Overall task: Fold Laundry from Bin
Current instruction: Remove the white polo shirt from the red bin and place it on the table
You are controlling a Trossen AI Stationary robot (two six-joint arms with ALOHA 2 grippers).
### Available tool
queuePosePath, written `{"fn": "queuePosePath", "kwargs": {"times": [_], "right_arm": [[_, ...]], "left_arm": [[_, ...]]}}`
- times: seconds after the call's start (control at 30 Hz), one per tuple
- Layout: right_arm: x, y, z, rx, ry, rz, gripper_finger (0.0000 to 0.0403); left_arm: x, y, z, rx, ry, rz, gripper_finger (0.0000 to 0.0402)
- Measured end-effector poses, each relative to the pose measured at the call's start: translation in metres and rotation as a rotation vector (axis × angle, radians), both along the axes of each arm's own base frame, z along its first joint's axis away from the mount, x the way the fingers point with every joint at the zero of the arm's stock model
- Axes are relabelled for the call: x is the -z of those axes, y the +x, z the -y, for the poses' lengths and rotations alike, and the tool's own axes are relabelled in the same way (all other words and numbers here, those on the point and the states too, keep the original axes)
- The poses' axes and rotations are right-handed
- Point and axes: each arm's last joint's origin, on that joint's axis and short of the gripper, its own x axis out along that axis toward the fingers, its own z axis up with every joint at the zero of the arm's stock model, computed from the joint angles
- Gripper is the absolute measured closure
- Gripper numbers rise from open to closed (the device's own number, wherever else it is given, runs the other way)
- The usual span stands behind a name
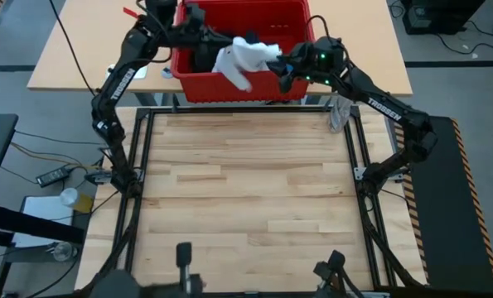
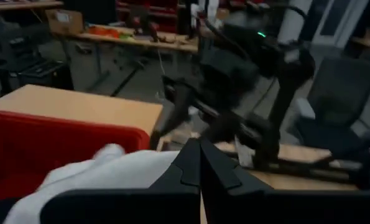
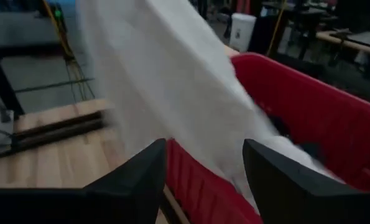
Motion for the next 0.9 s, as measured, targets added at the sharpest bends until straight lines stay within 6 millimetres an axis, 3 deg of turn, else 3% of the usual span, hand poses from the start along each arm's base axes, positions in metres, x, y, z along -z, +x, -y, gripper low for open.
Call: {"fn": "queuePosePath", "kwargs": {"times": [0.17, 0.33, 0.47, 0.6, 0.73, 0.83, 0.9], "right_arm": [[-0.001, -0.003, 0.004, -0.034, -0.016, 0.006, 0.0171], [-0.008, 0.004, -0.003, -0.113, -0.081, 0.044, 0.0172], [-0.02, 0.006, -0.013, -0.142, -0.151, 0.11, 0.0175], [-0.041, -0.002, -0.031, -0.172, -0.235, 0.177, 0.0176], [-0.05, -0.009, -0.053, -0.217, -0.276, 0.145, 0.0176], [-0.044, -0.012, -0.068, -0.253, -0.168, 0.079, 0.0176], [-0.029, -0.011, -0.074, -0.272, -0.072, -0.046, 0.0174]], "left_arm": [[-0.026, -0.012, 0.011, -0.096, 0.152, 0.101, 0.0401], [-0.072, -0.027, 0.029, -0.104, 0.381, 0.399, 0.0401], [-0.094, -0.035, 0.039, -0.066, 0.434, 0.621, 0.0401], [-0.104, -0.036, 0.05, 0.007, 0.369, 0.746, 0.0401], [-0.107, -0.033, 0.062, 0.043, 0.361, 0.763, 0.0401], [-0.111, -0.033, 0.071, 0.06, 0.376, 0.779, 0.0401], [-0.112, -0.035, 0.073, 0.064, 0.361, 0.778, 0.0401]]}}
